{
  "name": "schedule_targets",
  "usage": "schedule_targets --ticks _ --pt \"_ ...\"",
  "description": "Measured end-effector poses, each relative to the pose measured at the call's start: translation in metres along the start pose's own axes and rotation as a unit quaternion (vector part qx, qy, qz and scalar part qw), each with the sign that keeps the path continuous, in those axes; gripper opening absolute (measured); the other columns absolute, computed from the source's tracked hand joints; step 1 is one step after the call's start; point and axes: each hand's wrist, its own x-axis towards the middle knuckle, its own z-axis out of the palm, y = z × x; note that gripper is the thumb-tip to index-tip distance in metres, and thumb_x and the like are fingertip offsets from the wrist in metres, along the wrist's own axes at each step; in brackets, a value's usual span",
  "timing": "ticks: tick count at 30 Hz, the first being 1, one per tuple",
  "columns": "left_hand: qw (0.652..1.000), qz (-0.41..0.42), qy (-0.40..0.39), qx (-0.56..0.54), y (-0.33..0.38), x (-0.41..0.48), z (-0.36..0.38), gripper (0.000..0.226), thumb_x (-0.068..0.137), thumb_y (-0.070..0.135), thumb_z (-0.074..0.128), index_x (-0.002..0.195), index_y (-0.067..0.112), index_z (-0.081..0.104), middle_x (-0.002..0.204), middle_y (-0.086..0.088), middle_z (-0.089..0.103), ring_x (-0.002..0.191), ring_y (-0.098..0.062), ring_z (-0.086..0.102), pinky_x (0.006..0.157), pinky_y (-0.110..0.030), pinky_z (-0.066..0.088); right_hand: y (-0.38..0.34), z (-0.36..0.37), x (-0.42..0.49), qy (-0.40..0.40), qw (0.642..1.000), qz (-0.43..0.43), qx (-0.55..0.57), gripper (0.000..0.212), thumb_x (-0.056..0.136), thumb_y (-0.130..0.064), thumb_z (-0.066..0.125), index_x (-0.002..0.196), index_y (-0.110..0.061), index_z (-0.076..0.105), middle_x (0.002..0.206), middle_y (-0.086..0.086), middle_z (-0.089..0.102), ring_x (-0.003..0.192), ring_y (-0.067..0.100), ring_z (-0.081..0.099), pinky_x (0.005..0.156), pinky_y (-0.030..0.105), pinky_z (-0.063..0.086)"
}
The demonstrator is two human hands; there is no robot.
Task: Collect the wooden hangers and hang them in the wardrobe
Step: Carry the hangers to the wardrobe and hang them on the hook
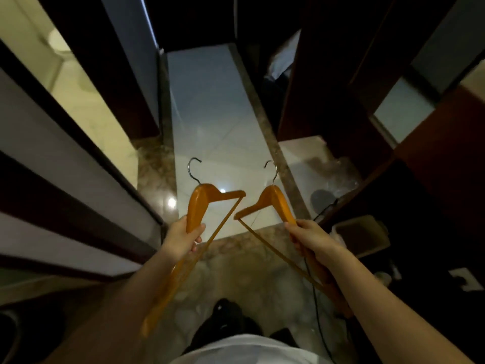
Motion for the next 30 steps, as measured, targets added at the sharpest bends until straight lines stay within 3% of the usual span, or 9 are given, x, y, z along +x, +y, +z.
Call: schedule_targets --ticks 4,8,10,13,15,18,22,27,30 --pt "0.997 -0.062 -0.035 0.014 -0.051 0.014 -0.019 0.010 0.094 0.021 0.050 0.094 0.013 0.056 0.066 -0.002 0.054 0.050 -0.010 0.051 0.044 -0.016 0.043 0.027 0.029 0.034 0.016 0.994 0.042 -0.097 0.015 0.095 -0.021 0.048 0.087 -0.011 0.056 0.058 0.001 0.046 0.040 0.009 0.042 0.038 0.019 0.036" --pt "0.991 -0.116 -0.044 0.043 -0.091 0.024 -0.035 0.005 0.093 0.015 0.051 0.090 0.013 0.055 0.063 -0.003 0.052 0.043 -0.008 0.049 0.038 -0.013 0.041 0.052 0.042 0.056 0.036 0.982 0.085 -0.163 0.022 0.094 -0.019 0.051 0.074 -0.012 0.057 0.058 0.002 0.047 0.048 0.013 0.042 0.046 0.023 0.034" --pt "0.987 -0.140 -0.059 0.057 -0.107 0.031 -0.043 0.006 0.093 0.014 0.051 0.089 0.013 0.055 0.066 -0.006 0.054 0.049 -0.013 0.052 0.044 -0.019 0.046 0.060 0.042 0.062 0.053 0.975 0.102 -0.189 0.026 0.091 -0.025 0.056 0.066 -0.018 0.054 0.058 0.002 0.050 0.053 0.015 0.047 0.052 0.026 0.038" --pt "0.973 -0.192 -0.093 0.090 -0.125 0.040 -0.051 0.010 0.093 0.021 0.052 0.089 0.013 0.058 0.077 -0.010 0.061 0.068 -0.023 0.060 0.066 -0.037 0.052 0.068 0.035 0.068 0.078 0.965 0.138 -0.209 0.026 0.088 -0.036 0.057 0.067 -0.022 0.056 0.067 0.005 0.059 0.069 0.025 0.059 0.070 0.038 0.050" --pt "0.967 -0.217 -0.082 0.108 -0.128 0.046 -0.049 0.012 0.093 0.025 0.052 0.088 0.016 0.058 0.079 -0.010 0.062 0.068 -0.022 0.060 0.063 -0.034 0.050 0.072 0.027 0.076 0.093 0.961 0.155 -0.210 0.027 0.088 -0.036 0.057 0.072 -0.014 0.062 0.072 0.010 0.061 0.074 0.029 0.061 0.070 0.037 0.049" --pt "0.960 -0.240 -0.076 0.120 -0.122 0.063 -0.042 0.009 0.094 0.020 0.051 0.094 0.015 0.058 0.079 -0.009 0.062 0.065 -0.020 0.059 0.057 -0.027 0.047 0.069 0.014 0.092 0.092 0.958 0.176 -0.206 0.025 0.090 -0.032 0.055 0.081 -0.011 0.062 0.075 0.013 0.059 0.072 0.028 0.057 0.066 0.032 0.042" --pt "0.952 -0.259 -0.090 0.133 -0.105 0.103 -0.028 0.013 0.094 0.017 0.050 0.105 0.012 0.054 0.082 -0.008 0.060 0.066 -0.017 0.058 0.055 -0.023 0.045 0.059 -0.012 0.135 0.077 0.951 0.209 -0.214 0.028 0.091 -0.028 0.052 0.070 -0.012 0.059 0.067 0.011 0.058 0.060 0.022 0.054 0.062 0.031 0.041" --pt "0.952 -0.259 -0.061 0.150 -0.060 0.159 -0.008 0.012 0.093 0.014 0.052 0.105 0.015 0.052 0.076 -0.005 0.058 0.060 -0.014 0.057 0.047 -0.018 0.040 0.019 -0.046 0.204 0.043 0.939 0.215 -0.266 0.032 0.089 -0.040 0.052 0.081 -0.011 0.063 0.071 0.008 0.061 0.064 0.022 0.058 0.056 0.026 0.041" --pt "0.957 -0.254 -0.034 0.134 -0.026 0.194 0.000 0.009 0.092 0.014 0.053 0.101 0.017 0.051 0.076 -0.005 0.058 0.060 -0.014 0.057 0.046 -0.017 0.040 -0.015 -0.062 0.247 0.012 0.935 0.214 -0.281 0.031 0.090 -0.037 0.051 0.085 -0.009 0.064 0.079 0.011 0.063 0.073 0.025 0.060 0.058 0.027 0.042"
